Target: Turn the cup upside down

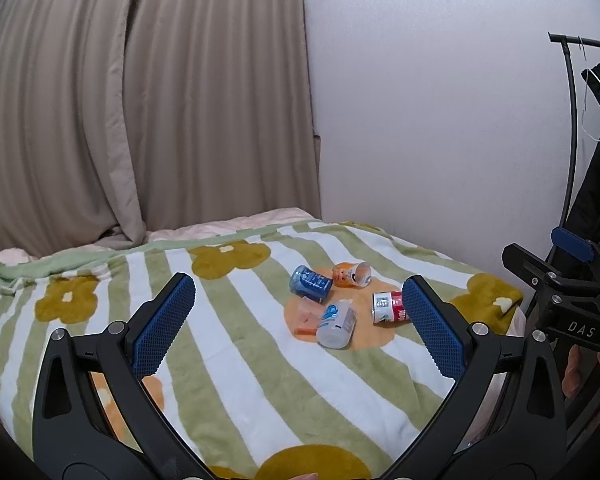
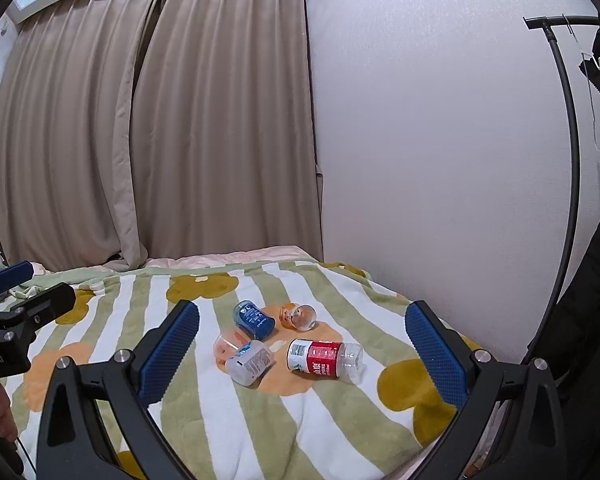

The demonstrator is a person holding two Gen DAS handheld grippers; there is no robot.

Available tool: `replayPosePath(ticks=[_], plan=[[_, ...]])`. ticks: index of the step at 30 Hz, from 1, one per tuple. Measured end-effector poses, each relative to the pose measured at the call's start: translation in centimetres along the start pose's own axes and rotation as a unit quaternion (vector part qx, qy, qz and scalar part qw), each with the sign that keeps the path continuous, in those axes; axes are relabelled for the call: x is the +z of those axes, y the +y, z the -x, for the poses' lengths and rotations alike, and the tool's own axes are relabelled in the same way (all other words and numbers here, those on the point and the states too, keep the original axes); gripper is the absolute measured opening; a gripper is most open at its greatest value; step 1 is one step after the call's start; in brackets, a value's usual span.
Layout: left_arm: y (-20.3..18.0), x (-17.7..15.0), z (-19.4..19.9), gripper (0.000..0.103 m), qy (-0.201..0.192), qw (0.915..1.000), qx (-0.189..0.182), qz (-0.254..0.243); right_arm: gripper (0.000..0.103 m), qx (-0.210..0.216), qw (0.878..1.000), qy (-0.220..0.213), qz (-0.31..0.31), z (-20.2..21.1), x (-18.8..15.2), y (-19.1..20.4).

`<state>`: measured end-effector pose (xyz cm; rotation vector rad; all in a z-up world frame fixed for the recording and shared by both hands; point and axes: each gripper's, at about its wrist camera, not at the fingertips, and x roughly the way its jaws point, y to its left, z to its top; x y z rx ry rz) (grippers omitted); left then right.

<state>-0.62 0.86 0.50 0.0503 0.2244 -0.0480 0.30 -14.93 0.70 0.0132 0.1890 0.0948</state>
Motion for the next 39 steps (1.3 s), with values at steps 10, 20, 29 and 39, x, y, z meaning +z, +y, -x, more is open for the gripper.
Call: replayPosePath(ticks=[10, 20, 29, 39], plan=[[-0.3, 0.4, -0.4, 0.103, -0.002, 1.0, -0.002, -0.002, 0.103, -0.001, 1.0, -0.003, -0.001, -0.3, 0.5, -0.2], [-0.1, 0.4, -0.4, 0.103, -0.004, 0.9999, -0.01, 0.0, 0.103, 0.002, 1.0, -0.005, -0.001, 0.0, 0.5, -0.3], [-0.3, 0.4, -0.6, 0.103, -0.003, 0.9999, -0.015, -0.004, 0.103, 0.003, 1.0, -0.006, -0.002, 0.0, 0.5, -0.3], [-1.5, 1.4, -7.8, 0.103, 0.061, 0.9908, -0.105, -0.059, 0.103, -0.005, 1.0, -0.002, 0.005, -0.6, 0.3, -1.2]])
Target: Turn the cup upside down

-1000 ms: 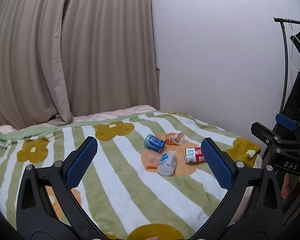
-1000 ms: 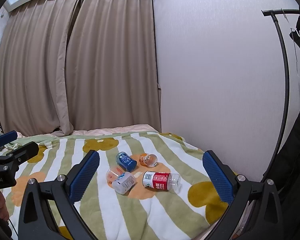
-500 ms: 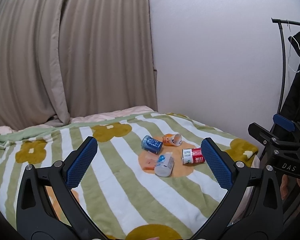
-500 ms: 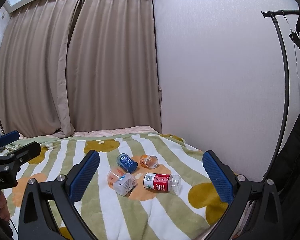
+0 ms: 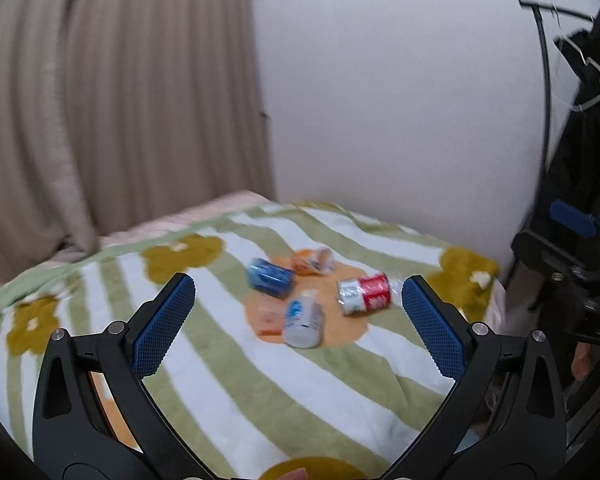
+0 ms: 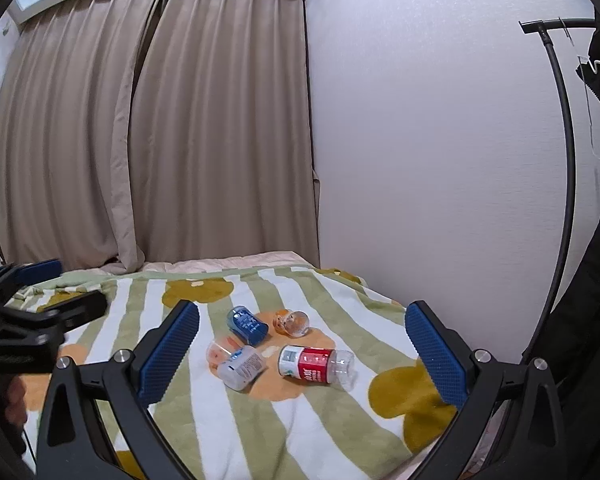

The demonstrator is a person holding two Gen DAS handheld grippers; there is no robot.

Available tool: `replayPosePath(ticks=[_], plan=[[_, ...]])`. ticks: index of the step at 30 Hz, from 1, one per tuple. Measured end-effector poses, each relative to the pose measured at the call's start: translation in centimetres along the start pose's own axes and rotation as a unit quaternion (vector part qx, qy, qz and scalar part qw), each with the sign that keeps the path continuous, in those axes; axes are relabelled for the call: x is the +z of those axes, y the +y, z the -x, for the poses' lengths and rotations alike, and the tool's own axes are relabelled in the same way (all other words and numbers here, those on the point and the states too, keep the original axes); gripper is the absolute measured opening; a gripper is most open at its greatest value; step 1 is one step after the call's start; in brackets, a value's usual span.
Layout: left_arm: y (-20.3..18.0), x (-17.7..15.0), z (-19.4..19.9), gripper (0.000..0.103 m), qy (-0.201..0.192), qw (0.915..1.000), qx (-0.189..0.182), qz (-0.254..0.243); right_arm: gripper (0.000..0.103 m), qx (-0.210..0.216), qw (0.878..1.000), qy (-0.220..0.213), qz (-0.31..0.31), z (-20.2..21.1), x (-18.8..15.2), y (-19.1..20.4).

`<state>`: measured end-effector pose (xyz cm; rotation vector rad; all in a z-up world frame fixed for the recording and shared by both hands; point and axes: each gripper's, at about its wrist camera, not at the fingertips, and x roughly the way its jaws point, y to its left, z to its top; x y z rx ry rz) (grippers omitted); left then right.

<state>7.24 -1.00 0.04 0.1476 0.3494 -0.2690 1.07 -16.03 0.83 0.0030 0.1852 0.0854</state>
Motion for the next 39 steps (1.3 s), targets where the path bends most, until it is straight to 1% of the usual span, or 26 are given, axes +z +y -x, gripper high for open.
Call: replayPosePath(ticks=[2, 3, 4, 5, 6, 8, 9, 11, 12, 13, 14, 17, 18, 20, 23, 24, 26, 33, 36, 39], plan=[[0.2, 0.7, -3.2, 0.103, 0.034, 0.9988, -0.033, -0.015, 0.103, -0.001, 1.0, 0.003, -0.004, -0.2, -0.3, -0.6], [0.3, 1.1, -5.7, 0.103, 0.063, 0.9964, -0.051, -0.024, 0.103, -0.001, 1.0, 0.006, -0.007, -0.4, -0.5, -0.9], [0.2, 1.3, -7.3, 0.103, 0.079, 0.9946, -0.061, -0.028, 0.103, -0.001, 1.0, 0.008, -0.01, -0.6, -0.7, -1.2], [0.2, 1.4, -9.3, 0.103, 0.104, 0.9909, -0.078, -0.033, 0.103, -0.002, 1.0, 0.009, -0.012, -0.7, -1.0, -1.6], [0.3, 1.5, -12.2, 0.103, 0.145, 0.9839, -0.098, -0.036, 0.103, -0.004, 1.0, 0.012, -0.014, -1.0, -1.2, -2.0], [0.2, 1.1, -16.0, 0.103, 0.2, 0.9716, -0.119, -0.04, 0.103, -0.006, 1.0, 0.017, -0.018, -1.5, -1.7, -2.7], [0.1, 0.7, -18.6, 0.103, 0.237, 0.962, -0.13, -0.043, 0.103, -0.007, 1.0, 0.02, -0.02, -1.7, -2.0, -3.1], [0.0, -0.1, -21.5, 0.103, 0.278, 0.95, -0.136, -0.045, 0.103, -0.01, 0.999, 0.025, -0.025, -2.3, -2.6, -3.8], [-0.1, -0.7, -23.2, 0.103, 0.301, 0.9418, -0.142, -0.046, 0.103, -0.011, 0.999, 0.028, -0.029, -2.6, -2.8, -4.2], [-0.1, -1.3, -24.8, 0.101, 0.322, 0.935, -0.142, -0.046, 0.103, -0.012, 0.999, 0.031, -0.032, -2.9, -3.1, -4.6], [0.0, -1.7, -26.1, 0.097, 0.341, 0.9286, -0.141, -0.044, 0.103, -0.012, 0.999, 0.034, -0.036, -3.2, -3.3, -5.0], [0.2, -2.8, -29.5, 0.096, 0.391, 0.9091, -0.138, -0.036, 0.103, -0.014, 0.998, 0.043, -0.043, -3.9, -3.9, -5.8], [0.2, -3.0, -30.2, 0.096, 0.403, 0.9036, -0.14, -0.034, 0.103, -0.013, 0.998, 0.045, -0.045, -4.2, -4.1, -6.0], [0.2, -3.3, -31.5, 0.094, 0.42, 0.8962, -0.14, -0.033, 0.103, -0.014, 0.998, 0.049, -0.047, -4.7, -4.3, -6.2], [0.2, -4.1, -33.4, 0.086, 0.453, 0.8786, -0.147, -0.028, 0.103, -0.014, 0.997, 0.053, -0.049, -5.2, -4.7, -6.6], [0.2, -4.3, -34.1, 0.085, 0.463, 0.8738, -0.146, -0.029, 0.103, -0.014, 0.997, 0.054, -0.049, -5.4, -4.8, -6.7], [0.2, -4.7, -34.9, 0.085, 0.476, 0.8678, -0.14, -0.035, 0.103, -0.015, 0.997, 0.056, -0.052, -5.7, -5.0, -6.9], [1.2, -6.1, -36.2, 0.084, 0.505, 0.8537, -0.115, -0.053, 0.103, -0.013, 0.996, 0.067, -0.063, -6.4, -5.7, -7.3], [1.2, -6.2, -36.2, 0.079, 0.504, 0.854, -0.112, -0.063, 0.103, -0.011, 0.995, 0.07, -0.065, -6.7, -5.9, -7.2], [0.8, -6.4, -36.3, 0.078, 0.509, 0.8507, -0.105, -0.08, 0.103, -0.008, 0.995, 0.072, -0.066, -6.7, -6.0, -7.1]])
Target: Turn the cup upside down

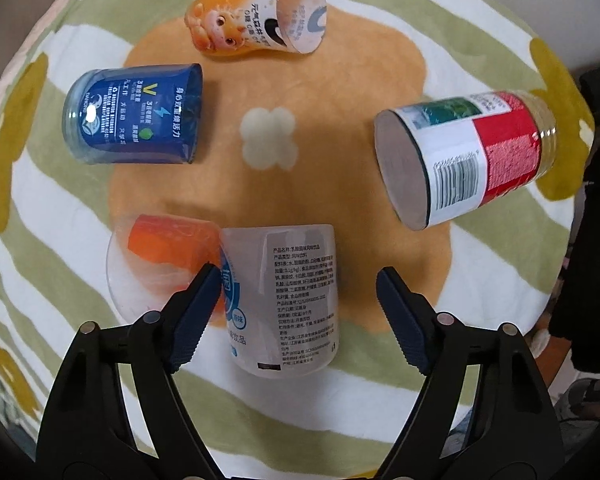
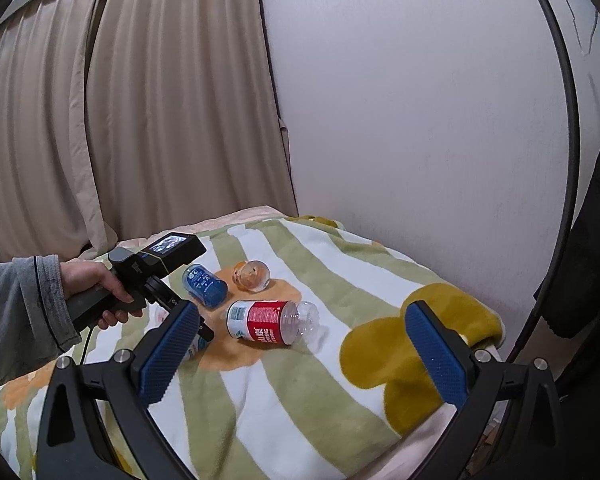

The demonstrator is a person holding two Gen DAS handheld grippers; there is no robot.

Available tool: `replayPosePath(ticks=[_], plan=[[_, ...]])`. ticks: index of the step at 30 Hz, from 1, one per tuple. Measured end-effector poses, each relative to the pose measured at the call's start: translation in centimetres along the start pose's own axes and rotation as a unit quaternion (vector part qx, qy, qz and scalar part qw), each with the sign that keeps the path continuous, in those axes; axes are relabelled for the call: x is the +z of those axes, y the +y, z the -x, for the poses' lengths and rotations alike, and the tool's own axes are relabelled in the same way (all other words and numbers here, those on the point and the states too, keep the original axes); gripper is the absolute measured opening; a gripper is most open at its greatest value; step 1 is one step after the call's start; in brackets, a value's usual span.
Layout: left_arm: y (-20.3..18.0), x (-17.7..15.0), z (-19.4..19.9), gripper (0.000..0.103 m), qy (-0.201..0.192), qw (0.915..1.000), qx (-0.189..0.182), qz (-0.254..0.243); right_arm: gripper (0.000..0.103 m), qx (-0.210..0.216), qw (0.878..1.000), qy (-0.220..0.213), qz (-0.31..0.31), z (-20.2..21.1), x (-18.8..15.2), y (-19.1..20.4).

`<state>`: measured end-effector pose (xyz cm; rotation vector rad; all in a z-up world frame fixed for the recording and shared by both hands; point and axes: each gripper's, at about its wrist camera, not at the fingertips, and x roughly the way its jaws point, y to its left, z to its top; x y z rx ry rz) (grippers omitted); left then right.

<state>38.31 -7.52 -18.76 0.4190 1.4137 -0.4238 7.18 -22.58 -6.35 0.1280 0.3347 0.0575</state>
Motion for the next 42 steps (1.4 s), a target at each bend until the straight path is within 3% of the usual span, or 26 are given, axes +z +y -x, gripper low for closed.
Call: replayPosePath(ticks=[4, 8, 13, 16, 24, 28, 34, 42], plan=[[-0.8, 0.0, -0.4, 0.075, 0.014, 0.9995, 0.022, -0.015, 0.103, 0.003, 1.0, -0.001, 0.001, 0.2, 0.0, 0.2], [-1.3, -0.3, -1.1, 0.057, 0.023, 0.9981, 0.054, -0.019, 0.103, 0.004, 1.0, -0.001, 0.001, 0.2, 0.0, 0.3], [-2.3, -0.2, -1.1, 0.056, 0.019, 0.9979, 0.06, -0.018, 0.103, 0.005, 1.0, -0.002, 0.001, 0.5, 0.0, 0.4], [-2.3, -0.8, -0.2, 0.055, 0.012, 0.9992, 0.039, -0.007, 0.103, 0.003, 1.0, -0.006, 0.003, 0.8, 0.1, 0.5], [-4.2, -5.7, 5.8, 0.055, -0.023, 0.9981, 0.027, -0.049, 0.103, 0.015, 1.0, -0.019, 0.004, 1.8, 0.9, 1.0], [-6.4, -10.2, 7.7, 0.055, -0.008, 0.9935, 0.047, -0.103, 0.103, 0.027, 0.999, -0.025, 0.003, 2.6, 1.1, 1.8], [-6.7, -16.5, 4.3, 0.055, 0.032, 0.9864, 0.064, -0.148, 0.103, 0.049, 0.998, -0.025, -0.005, 3.5, 1.0, 3.1], [-6.2, -17.3, 1.2, 0.055, 0.015, 0.99, 0.042, -0.134, 0.103, 0.048, 0.998, -0.028, 0.016, 5.4, 1.5, 4.5]])
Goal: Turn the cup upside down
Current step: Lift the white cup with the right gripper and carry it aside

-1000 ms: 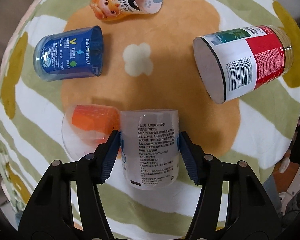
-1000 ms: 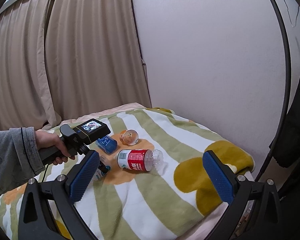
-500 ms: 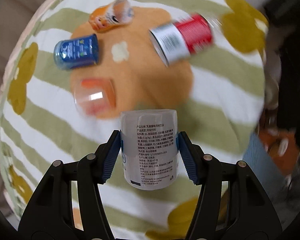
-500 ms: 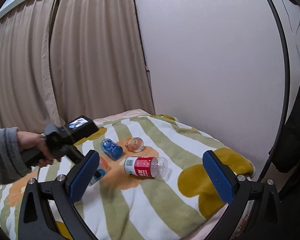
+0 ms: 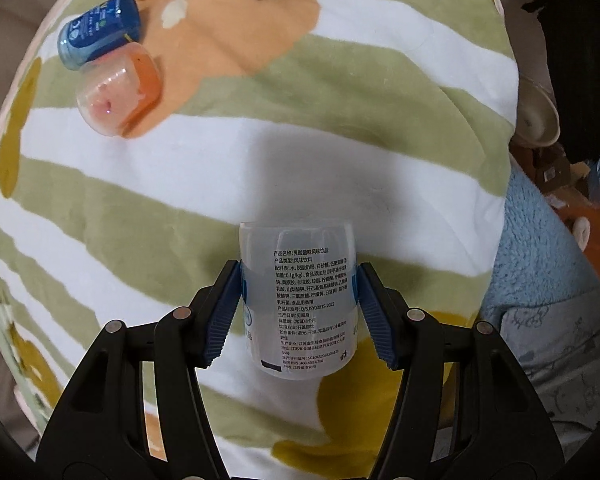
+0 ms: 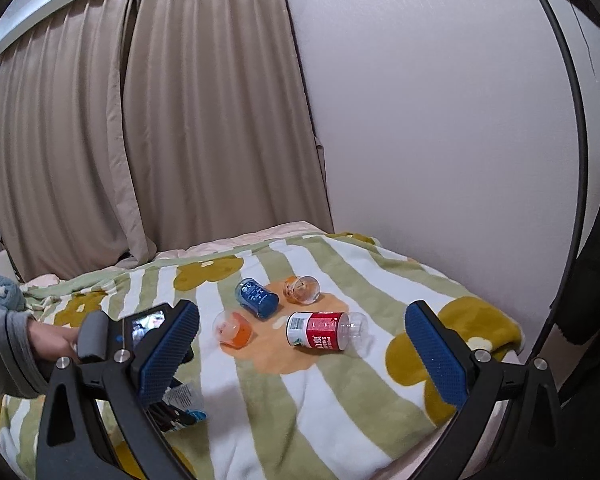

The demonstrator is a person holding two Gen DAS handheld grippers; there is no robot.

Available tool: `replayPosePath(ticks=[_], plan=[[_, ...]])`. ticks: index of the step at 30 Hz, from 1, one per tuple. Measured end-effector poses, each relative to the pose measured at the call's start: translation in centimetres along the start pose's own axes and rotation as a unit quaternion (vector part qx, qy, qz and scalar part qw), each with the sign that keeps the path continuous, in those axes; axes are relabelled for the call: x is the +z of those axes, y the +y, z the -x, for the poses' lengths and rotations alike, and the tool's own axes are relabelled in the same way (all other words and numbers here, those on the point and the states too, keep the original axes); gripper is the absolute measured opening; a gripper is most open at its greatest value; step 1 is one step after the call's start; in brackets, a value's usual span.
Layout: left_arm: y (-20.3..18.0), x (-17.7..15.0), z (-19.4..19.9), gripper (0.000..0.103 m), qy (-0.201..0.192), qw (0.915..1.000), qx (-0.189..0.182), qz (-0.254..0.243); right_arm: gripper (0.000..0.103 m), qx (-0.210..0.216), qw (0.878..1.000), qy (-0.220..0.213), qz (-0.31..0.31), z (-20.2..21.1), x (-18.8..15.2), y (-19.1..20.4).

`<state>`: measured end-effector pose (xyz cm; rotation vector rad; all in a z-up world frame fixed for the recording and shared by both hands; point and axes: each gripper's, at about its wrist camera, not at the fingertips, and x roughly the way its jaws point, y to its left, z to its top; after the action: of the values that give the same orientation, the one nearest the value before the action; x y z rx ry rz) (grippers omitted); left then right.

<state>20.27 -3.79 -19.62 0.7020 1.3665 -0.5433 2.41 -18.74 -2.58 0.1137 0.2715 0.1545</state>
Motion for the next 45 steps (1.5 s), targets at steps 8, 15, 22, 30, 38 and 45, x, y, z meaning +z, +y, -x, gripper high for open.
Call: replayPosePath(ticks=[8, 15, 22, 30, 38, 45], plan=[[1.5, -0.7, 1.4, 0.082, -0.037, 0.999, -0.001, 0.025, 0.103, -0.005, 1.0, -0.008, 0.021, 1.4, 0.7, 1.3], [3.4, -4.6, 6.9, 0.092, -0.117, 0.9892, 0.001, 0.087, 0.103, 0.101, 0.988, 0.033, 0.113, -0.3, 3.5, 3.1], [2.9, -13.4, 10.3, 0.103, -0.211, 0.9539, 0.055, 0.206, 0.103, 0.275, 0.874, 0.199, 0.348, -9.7, 2.4, 9.7], [1.2, -23.4, 10.7, 0.103, -0.265, 0.8919, 0.034, 0.365, 0.103, 0.348, 0.684, 0.294, 0.57, -16.3, -8.6, 17.1], [0.1, -27.1, 10.8, 0.103, -0.288, 0.857, 0.019, 0.427, 0.094, 0.352, 0.545, 0.299, 0.7, -17.4, -15.4, 19.8], [-0.3, -27.8, 11.2, 0.103, -0.298, 0.8514, 0.021, 0.431, 0.067, 0.323, 0.503, 0.324, 0.733, -18.2, -18.0, 19.9]])
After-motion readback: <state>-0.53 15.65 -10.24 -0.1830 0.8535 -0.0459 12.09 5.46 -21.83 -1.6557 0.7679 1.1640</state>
